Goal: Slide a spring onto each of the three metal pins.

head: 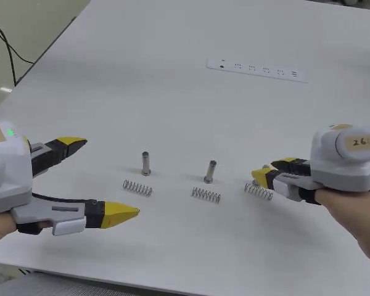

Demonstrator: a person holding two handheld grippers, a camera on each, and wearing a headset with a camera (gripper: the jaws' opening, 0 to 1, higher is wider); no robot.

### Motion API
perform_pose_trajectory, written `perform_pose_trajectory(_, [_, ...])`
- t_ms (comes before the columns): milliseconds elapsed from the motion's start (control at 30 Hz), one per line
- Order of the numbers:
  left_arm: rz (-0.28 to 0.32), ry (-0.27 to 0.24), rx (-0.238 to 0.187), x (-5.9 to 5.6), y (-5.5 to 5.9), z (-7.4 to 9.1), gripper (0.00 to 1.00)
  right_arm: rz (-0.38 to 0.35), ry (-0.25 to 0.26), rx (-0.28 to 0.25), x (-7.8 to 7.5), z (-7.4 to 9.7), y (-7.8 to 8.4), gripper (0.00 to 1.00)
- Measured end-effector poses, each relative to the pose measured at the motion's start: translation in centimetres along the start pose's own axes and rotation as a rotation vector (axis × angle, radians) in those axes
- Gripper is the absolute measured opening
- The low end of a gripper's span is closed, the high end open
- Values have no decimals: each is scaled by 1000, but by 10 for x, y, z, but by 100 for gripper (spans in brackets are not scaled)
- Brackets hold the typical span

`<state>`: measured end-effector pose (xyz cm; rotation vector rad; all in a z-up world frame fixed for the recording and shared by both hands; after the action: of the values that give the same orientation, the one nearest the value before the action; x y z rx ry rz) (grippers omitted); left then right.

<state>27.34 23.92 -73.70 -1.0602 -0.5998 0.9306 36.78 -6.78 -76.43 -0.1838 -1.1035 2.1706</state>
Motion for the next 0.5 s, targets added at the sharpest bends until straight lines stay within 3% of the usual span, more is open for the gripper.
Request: perform_pose_trajectory(500, [2,2,1,0,1,1,98,59,-30,15,4,4,-2,36])
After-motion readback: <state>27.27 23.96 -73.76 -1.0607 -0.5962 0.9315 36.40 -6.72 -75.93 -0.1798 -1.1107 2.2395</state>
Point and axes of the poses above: the centre of the closed fingertips' face, and the gripper's own axes: z roughly backward along the fingers, x roughly to its left, y roughly out of its underside, the point moved 7 cm from there along z, roughly backward along the fingers, and after that the axes turned 11 degrees about -y, right-handed, at the moved point
